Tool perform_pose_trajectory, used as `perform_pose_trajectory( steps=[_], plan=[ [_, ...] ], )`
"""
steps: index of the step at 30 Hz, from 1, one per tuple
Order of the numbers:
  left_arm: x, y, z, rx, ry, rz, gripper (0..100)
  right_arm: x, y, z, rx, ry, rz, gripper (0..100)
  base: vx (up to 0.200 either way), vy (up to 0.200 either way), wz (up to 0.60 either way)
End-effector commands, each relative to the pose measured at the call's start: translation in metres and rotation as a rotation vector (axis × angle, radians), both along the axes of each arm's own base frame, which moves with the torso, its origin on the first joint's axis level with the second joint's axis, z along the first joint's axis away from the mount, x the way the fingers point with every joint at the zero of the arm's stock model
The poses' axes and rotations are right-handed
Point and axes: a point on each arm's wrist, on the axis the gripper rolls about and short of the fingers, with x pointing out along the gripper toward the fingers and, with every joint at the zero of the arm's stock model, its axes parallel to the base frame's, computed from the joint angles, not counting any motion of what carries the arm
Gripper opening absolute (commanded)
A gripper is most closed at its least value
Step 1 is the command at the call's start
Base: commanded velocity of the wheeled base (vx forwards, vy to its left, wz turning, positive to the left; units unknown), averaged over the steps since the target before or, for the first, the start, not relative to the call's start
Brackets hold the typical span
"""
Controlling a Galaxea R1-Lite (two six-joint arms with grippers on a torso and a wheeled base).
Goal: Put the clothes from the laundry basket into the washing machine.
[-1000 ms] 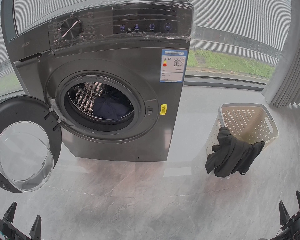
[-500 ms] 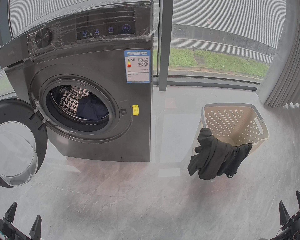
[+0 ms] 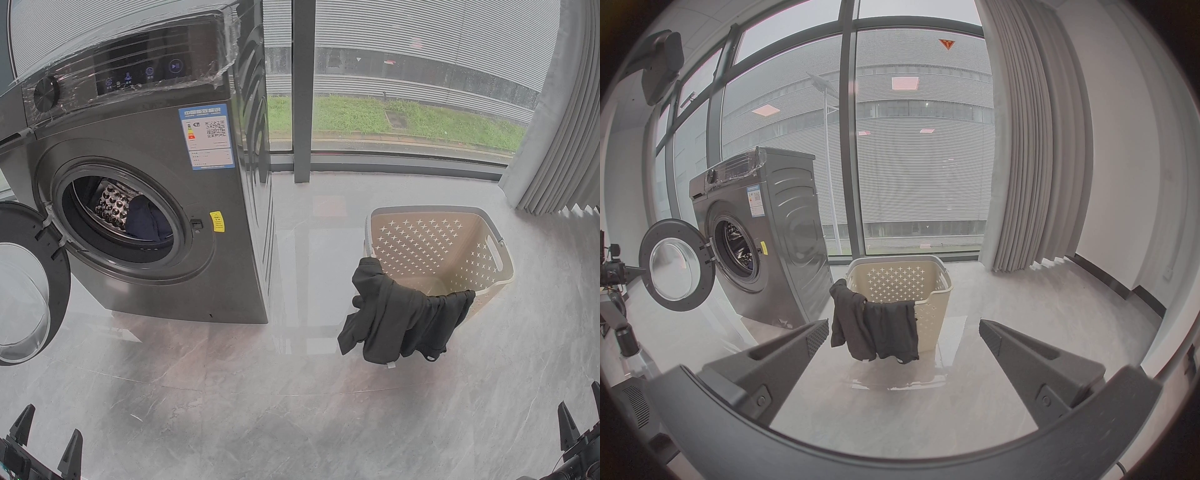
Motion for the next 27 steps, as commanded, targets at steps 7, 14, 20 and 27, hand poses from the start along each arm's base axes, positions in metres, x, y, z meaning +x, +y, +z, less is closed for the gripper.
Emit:
perform_pose_trajectory(
  steps=[7,14,20,27],
  plan=[
    [0.0001,0.0,-0.0042,-0.001,0.001,0.0,100,0.0003,0.0,-0.0052,0.0,0.004,-0.001,100,0.0,-0.2,0.0],
    [0.0001,0.0,-0.0042,-0.001,0.001,0.0,100,0.0003,0.0,-0.0052,0.0,0.004,-0.001,100,0.0,-0.2,0.0],
    [0.0,0.0,-0.0042,-0.003,-0.001,0.001,100,0.0003,0.0,-0.0052,0.0,0.004,-0.001,100,0.0,-0.2,0.0],
    [0.0,0.0,-0.0042,-0.004,-0.001,0.004,100,0.0003,0.0,-0.0051,0.0,0.003,-0.001,100,0.0,-0.2,0.0]
  ],
)
